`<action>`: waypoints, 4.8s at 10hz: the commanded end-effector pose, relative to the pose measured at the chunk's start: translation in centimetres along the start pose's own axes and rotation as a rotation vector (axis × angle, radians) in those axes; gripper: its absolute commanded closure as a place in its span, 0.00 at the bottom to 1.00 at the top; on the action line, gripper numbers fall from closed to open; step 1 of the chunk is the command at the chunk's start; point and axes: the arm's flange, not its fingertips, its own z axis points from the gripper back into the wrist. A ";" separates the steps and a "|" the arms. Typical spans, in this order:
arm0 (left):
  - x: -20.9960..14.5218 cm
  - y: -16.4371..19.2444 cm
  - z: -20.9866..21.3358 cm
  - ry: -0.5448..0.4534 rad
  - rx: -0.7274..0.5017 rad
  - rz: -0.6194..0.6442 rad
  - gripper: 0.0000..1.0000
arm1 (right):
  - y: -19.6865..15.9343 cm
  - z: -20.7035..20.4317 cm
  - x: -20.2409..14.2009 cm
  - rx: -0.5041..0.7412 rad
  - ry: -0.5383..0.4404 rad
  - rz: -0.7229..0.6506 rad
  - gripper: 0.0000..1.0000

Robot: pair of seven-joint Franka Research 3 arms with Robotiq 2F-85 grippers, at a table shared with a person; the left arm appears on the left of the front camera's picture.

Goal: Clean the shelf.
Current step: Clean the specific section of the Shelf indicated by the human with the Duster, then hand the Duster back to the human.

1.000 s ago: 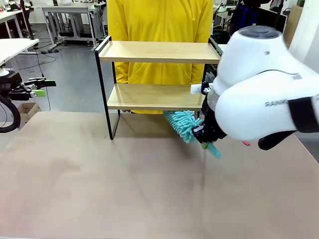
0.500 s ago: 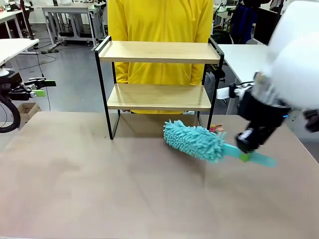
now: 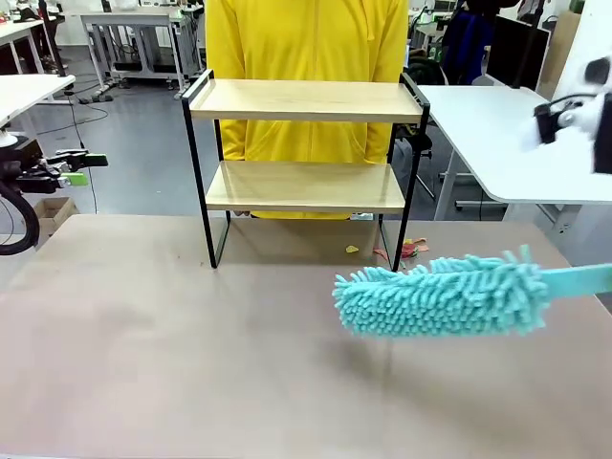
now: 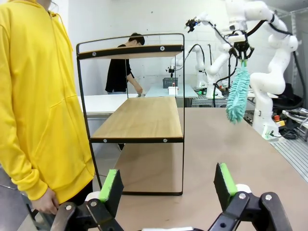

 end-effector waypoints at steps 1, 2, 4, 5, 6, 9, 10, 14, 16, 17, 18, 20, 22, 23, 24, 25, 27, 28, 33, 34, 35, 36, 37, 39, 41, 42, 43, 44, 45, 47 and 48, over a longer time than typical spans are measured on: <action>0.3 -0.2 0.0 -0.002 0.001 -0.009 0.00 | -0.7 2.1 0.1 -0.073 0.041 0.081 0.87; 0.3 -0.2 0.0 -0.002 0.001 -0.009 0.00 | -1.2 2.3 0.5 -0.048 0.013 0.081 0.87; 0.3 -0.2 0.0 -0.002 0.001 -0.009 0.00 | 0.1 1.3 -0.3 -0.033 0.025 0.037 0.87; 0.3 -0.2 0.0 -0.002 0.001 -0.009 0.00 | 0.1 1.3 -0.3 -0.033 0.025 0.037 0.87; 0.3 -0.2 0.0 -0.002 0.001 -0.009 0.00 | 0.1 1.3 -0.3 -0.033 0.025 0.037 0.87; 0.3 -0.2 0.0 -0.002 0.001 -0.009 0.00 | 0.1 1.3 -0.3 -0.033 0.025 0.037 0.87; 0.3 -0.2 0.0 -0.002 0.001 -0.009 0.00 | 0.1 1.3 -0.3 -0.033 0.025 0.037 0.87; 0.0 0.0 0.0 0.000 0.000 0.000 0.00 | -0.1 1.5 -0.1 -0.040 0.034 0.053 0.87; 2.0 -4.1 -2.5 0.056 0.014 -0.028 0.00 | -5.2 1.6 1.9 -0.030 -0.111 0.117 0.87; 2.5 -6.0 -3.3 0.061 0.038 0.016 0.00 | -6.9 1.0 2.5 -0.028 -0.182 0.171 0.87; 2.6 -8.6 -4.8 0.072 0.081 0.017 0.00 | -8.3 0.2 2.8 -0.074 -0.257 0.203 0.87; 2.6 -13.9 -8.8 0.067 0.123 0.021 0.00 | -10.4 -1.3 3.1 -0.134 -0.394 0.391 0.87; 2.5 -18.7 -13.1 0.042 0.232 -0.025 0.00 | -12.7 -2.8 2.9 -0.133 -0.543 0.566 0.87; 2.4 -20.6 -14.9 0.017 0.251 -0.033 0.00 | -13.6 -3.3 3.0 -0.118 -0.571 0.621 0.87; 2.3 -21.9 -16.4 -0.009 0.261 -0.034 0.00 | -14.6 -3.8 3.0 -0.102 -0.570 0.650 0.87; 2.3 -23.2 -17.5 -0.024 0.268 -0.038 0.00 | -15.2 -4.3 3.2 -0.074 -0.569 0.702 0.87; 2.0 -24.4 -19.2 -0.025 0.268 -0.009 0.00 | -15.3 -4.8 3.5 -0.058 -0.522 0.724 0.87; 2.5 -20.6 -16.8 -0.026 0.248 -0.015 0.00 | -14.6 -5.2 3.2 -0.102 -0.557 0.687 0.87; 1.0 -22.7 -22.7 0.012 0.120 -0.045 0.00 | -14.6 -5.2 3.2 -0.102 -0.557 0.687 0.87; 0.8 -23.9 -24.9 0.015 0.075 -0.025 0.00 | -14.6 -5.2 3.2 -0.102 -0.557 0.687 0.87; 0.5 -25.0 -26.6 0.009 0.036 -0.013 0.00 | -14.6 -5.2 3.2 -0.102 -0.557 0.687 0.87; 0.2 -25.5 -27.9 -0.018 -0.016 0.007 0.00 | -14.6 -5.2 3.2 -0.102 -0.557 0.687 0.87; -0.2 -25.6 -29.1 -0.035 -0.018 0.001 0.00 | -14.6 -5.2 3.2 -0.102 -0.557 0.687 0.87; -1.4 -25.6 -31.9 -0.078 -0.035 0.011 0.00 | -14.6 -5.2 3.2 -0.102 -0.557 0.687 0.87; -1.7 -26.1 -34.1 -0.111 -0.097 0.021 0.00 | -14.6 -5.2 3.2 -0.102 -0.557 0.687 0.87; -1.7 -26.4 -35.0 -0.112 -0.111 0.020 0.00 | -14.6 -5.2 3.2 -0.102 -0.557 0.687 0.87; -1.7 -26.7 -35.9 -0.116 -0.125 0.019 0.00 | -14.6 -5.2 3.2 -0.102 -0.557 0.687 0.87; -1.7 -26.9 -37.0 -0.127 -0.125 0.024 0.00 | -14.6 -5.2 3.2 -0.102 -0.557 0.687 0.87; -1.8 -26.8 -38.2 -0.126 -0.121 0.020 0.00 | -14.6 -5.2 3.2 -0.102 -0.557 0.687 0.87; -2.2 -27.0 -41.0 -0.125 -0.135 0.010 0.00 | -14.6 -5.2 3.2 -0.102 -0.557 0.687 0.87; -2.5 -26.8 -42.3 -0.118 -0.137 0.016 0.00 | -14.6 -5.2 3.2 -0.102 -0.557 0.687 0.87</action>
